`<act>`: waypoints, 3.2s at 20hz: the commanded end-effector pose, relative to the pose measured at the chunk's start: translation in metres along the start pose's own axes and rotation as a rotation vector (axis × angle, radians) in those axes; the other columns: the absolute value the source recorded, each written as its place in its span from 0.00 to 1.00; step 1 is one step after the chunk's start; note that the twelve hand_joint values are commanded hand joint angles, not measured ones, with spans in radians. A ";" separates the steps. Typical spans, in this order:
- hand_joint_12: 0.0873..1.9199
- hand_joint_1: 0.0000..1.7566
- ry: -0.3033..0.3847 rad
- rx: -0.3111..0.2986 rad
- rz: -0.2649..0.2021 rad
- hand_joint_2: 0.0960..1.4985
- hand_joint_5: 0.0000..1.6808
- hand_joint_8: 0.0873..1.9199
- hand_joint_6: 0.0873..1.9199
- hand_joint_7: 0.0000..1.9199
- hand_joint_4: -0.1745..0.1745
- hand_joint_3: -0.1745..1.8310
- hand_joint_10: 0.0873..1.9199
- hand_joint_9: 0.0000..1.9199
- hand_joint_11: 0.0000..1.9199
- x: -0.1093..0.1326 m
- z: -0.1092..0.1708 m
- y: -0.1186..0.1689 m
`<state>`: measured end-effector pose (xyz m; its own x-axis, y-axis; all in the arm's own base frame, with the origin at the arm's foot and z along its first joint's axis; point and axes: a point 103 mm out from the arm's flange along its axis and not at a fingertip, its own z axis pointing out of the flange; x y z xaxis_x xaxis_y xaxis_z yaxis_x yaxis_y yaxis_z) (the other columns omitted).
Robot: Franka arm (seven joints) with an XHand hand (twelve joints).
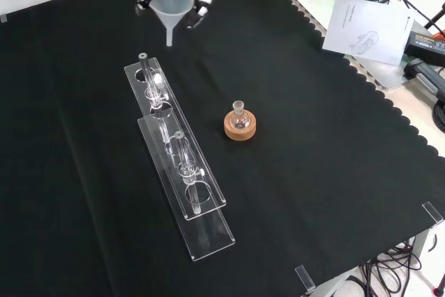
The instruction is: Place the funnel on the round-bottom flask.
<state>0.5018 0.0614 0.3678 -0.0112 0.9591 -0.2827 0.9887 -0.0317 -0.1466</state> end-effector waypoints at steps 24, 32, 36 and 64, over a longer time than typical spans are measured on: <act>0.63 0.48 0.023 0.029 -0.080 0.46 0.38 0.36 0.32 0.36 0.38 0.37 0.27 0.54 0.35 0.111 0.069 -0.110; 0.63 0.48 0.032 0.049 -0.100 0.46 0.37 0.37 0.32 0.36 0.38 0.37 0.27 0.54 0.35 0.121 0.097 -0.098; 0.63 0.48 0.034 0.050 -0.102 0.46 0.37 0.37 0.32 0.35 0.38 0.37 0.27 0.53 0.35 0.125 0.106 -0.092; 0.62 0.48 0.055 0.102 -0.092 0.46 0.36 0.37 0.33 0.35 0.37 0.38 0.28 0.52 0.36 0.117 0.138 -0.065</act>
<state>0.4159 0.1313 0.2281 -0.0753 0.9721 -0.2223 0.9700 0.0197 -0.2423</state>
